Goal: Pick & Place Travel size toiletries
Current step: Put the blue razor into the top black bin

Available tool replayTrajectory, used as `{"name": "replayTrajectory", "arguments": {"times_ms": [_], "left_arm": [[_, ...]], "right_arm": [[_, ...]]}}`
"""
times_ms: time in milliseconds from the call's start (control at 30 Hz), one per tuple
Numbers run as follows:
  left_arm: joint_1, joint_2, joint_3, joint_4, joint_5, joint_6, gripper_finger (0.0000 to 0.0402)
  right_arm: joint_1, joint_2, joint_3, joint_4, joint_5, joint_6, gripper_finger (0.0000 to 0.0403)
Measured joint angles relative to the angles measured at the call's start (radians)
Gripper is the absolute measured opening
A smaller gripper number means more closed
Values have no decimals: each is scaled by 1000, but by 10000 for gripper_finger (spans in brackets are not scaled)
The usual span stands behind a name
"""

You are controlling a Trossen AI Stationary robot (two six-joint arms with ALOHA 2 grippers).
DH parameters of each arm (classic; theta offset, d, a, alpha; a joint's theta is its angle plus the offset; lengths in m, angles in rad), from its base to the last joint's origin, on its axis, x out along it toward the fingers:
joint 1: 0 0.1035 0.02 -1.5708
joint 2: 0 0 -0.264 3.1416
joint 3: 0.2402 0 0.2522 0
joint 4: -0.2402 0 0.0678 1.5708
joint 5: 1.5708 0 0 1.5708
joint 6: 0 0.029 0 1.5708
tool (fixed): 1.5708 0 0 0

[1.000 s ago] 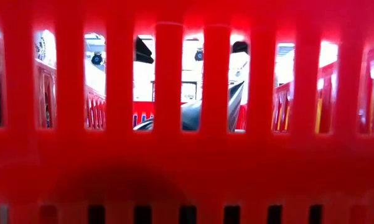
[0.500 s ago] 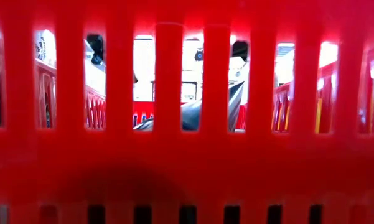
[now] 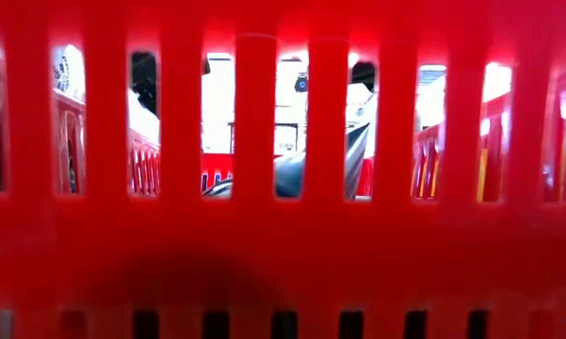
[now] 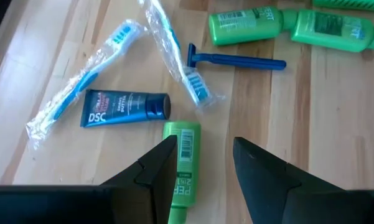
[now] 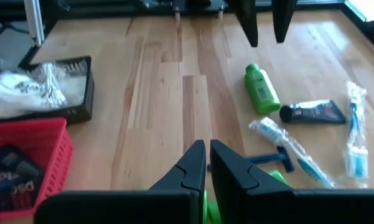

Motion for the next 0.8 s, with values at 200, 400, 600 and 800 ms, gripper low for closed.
{"name": "replayTrajectory", "arguments": {"times_ms": [200,400,600,800], "left_arm": [[0,76,0,137,25,14,154],[0,165,0,227,28,-28,154],[0,266,0,297,27,-68,154],[0,350,1,399,23,-91,154]], "right_arm": [[0,-43,0,-23,3,0,16],[3,-63,-1,-26,2,1,16],[3,-64,0,-34,1,2,16],[3,-64,0,-37,1,3,16]]}}
